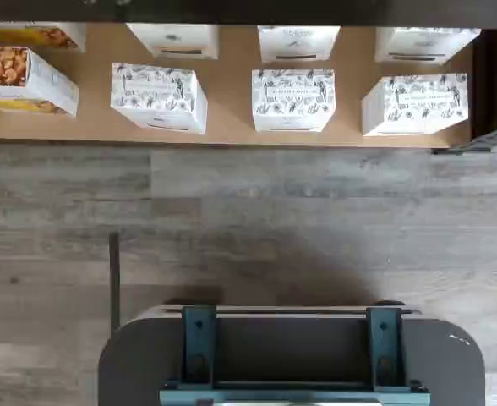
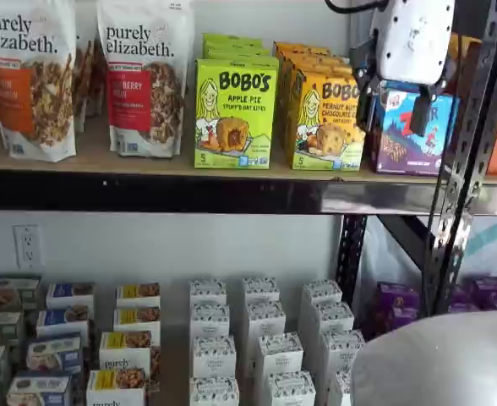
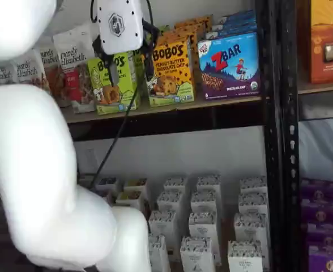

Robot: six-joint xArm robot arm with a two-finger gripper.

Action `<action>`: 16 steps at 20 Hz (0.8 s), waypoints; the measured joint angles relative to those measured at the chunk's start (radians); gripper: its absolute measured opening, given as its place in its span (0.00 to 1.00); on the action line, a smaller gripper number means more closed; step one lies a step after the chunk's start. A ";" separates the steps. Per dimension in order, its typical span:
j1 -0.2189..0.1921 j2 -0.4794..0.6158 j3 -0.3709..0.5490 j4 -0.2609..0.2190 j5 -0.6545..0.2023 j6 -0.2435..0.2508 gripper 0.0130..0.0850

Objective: Pick up the orange box on the top shelf, the fifth box from the left

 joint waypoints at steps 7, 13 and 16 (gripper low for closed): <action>0.002 0.089 -0.084 -0.004 0.155 0.002 1.00; 0.006 0.078 -0.067 -0.020 0.117 -0.002 1.00; 0.019 0.046 -0.030 -0.043 0.031 0.002 1.00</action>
